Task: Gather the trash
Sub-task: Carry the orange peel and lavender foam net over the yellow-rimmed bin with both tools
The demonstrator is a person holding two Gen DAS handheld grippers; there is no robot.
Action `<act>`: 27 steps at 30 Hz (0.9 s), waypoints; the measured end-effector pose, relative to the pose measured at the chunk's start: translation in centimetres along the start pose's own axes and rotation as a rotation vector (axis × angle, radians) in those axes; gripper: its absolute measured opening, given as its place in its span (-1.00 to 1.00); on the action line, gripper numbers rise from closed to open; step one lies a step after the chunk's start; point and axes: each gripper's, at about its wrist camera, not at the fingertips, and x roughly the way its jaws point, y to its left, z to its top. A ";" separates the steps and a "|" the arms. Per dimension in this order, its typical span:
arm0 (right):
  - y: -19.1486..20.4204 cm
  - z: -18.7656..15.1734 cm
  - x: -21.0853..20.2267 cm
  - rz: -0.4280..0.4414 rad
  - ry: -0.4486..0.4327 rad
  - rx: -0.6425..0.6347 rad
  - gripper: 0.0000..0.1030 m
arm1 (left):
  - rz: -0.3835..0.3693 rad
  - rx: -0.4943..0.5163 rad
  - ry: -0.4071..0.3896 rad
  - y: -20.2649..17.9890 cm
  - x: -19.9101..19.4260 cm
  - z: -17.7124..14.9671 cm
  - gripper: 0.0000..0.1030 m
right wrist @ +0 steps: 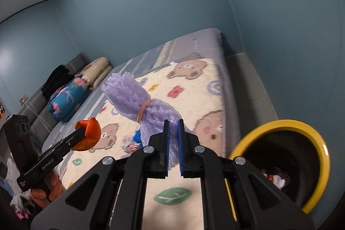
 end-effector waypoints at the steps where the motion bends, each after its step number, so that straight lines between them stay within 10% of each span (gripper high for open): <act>1: -1.0 0.0 -0.6 -0.015 -0.008 0.018 -0.86 | -0.011 0.009 0.007 -0.8 0.5 0.0 -0.62; 27: -16.2 -4.1 -3.5 -0.240 -0.013 0.223 -0.86 | -0.189 0.156 0.235 -14.8 15.2 -4.8 -0.61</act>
